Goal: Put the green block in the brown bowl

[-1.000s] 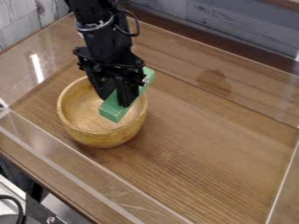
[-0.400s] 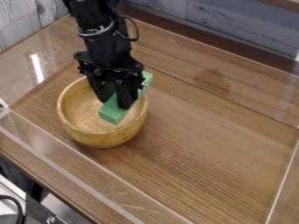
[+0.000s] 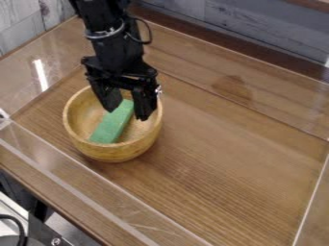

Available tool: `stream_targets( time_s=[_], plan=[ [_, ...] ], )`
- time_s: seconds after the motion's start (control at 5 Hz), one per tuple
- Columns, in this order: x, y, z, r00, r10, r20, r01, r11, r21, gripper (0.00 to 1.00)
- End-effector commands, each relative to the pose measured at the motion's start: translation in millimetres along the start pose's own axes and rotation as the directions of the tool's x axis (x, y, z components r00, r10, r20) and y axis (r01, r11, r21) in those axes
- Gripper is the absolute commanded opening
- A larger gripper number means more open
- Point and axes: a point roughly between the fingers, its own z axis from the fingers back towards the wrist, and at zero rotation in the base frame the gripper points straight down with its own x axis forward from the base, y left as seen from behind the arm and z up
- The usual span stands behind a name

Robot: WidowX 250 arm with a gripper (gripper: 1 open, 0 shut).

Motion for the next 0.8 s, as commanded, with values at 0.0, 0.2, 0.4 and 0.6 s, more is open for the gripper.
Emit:
stream_targets(
  time_s=[0.0, 0.2, 0.4, 0.6],
  plan=[
    [12.1, 6.0, 10.1, 0.999, 0.003, 0.044, -0.004, 1.0, 0.012, 1.0],
    [15.0, 7.1, 9.3, 0.999, 0.006, 0.04, -0.006, 1.0, 0.009, 1.0],
    [18.3, 7.1, 9.6, 0.999, 0.007, 0.036, -0.008, 1.0, 0.006, 1.0],
    [22.3, 6.5, 11.1, 0.999, 0.008, 0.033, -0.008, 1.0, 0.001, 1.0]
  ],
)
